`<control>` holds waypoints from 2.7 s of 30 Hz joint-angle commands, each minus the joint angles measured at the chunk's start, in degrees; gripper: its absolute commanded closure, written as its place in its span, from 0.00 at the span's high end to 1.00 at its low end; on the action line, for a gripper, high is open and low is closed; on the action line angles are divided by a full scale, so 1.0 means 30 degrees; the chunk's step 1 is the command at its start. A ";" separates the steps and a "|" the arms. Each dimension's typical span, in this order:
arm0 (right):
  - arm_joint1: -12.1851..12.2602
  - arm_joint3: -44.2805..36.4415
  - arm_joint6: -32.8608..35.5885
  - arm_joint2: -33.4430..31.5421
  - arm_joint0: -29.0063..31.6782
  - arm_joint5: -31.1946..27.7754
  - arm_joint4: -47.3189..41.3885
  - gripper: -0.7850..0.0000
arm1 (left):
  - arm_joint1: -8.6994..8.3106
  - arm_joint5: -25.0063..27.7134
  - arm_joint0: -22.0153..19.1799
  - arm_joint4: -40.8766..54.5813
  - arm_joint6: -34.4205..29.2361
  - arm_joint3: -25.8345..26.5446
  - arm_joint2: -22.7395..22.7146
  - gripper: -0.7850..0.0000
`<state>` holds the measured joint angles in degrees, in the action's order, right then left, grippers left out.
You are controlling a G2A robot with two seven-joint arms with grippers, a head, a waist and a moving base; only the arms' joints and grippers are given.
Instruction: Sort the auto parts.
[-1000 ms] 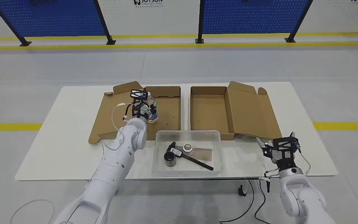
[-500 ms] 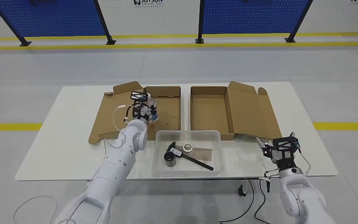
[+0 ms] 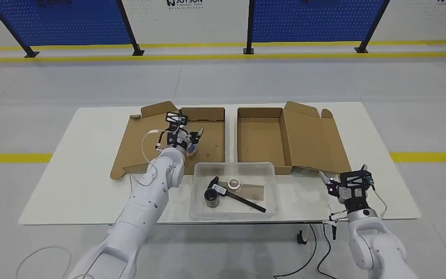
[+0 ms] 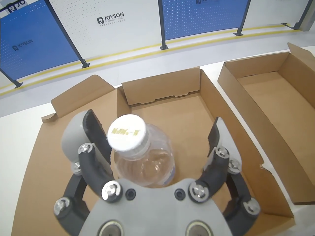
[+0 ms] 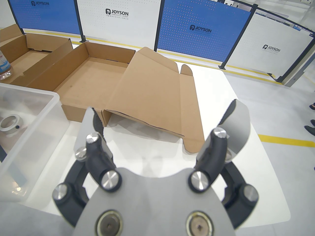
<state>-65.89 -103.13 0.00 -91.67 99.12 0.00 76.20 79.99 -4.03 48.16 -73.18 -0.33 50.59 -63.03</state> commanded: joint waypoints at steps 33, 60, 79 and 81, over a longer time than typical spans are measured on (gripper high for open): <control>0.0000 0.0000 0.0000 0.0000 0.0000 0.0000 0.0000 1.00 | -0.2341 0.9066 0.9857 -0.0344 -1.0367 1.7871 -0.5557 1.00; 0.0000 0.0000 0.0000 0.0000 0.0000 0.0000 0.0000 1.00 | -0.2919 1.4289 0.9254 0.4344 -1.8840 1.8419 -0.4135 1.00; 0.0000 0.0000 0.0000 0.0000 0.0000 0.0000 0.0000 1.00 | -0.3623 1.3540 0.4084 0.7739 -2.2456 1.4576 -0.0689 0.94; 0.0000 0.0000 0.0000 0.0000 0.0000 0.0000 0.0000 1.00 | -0.3817 1.3420 0.3503 0.7759 -2.2576 1.3918 0.0009 0.85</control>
<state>-65.89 -103.13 0.00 -91.67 99.12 0.00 76.20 68.85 36.42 59.61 -49.89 -67.87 93.47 -64.19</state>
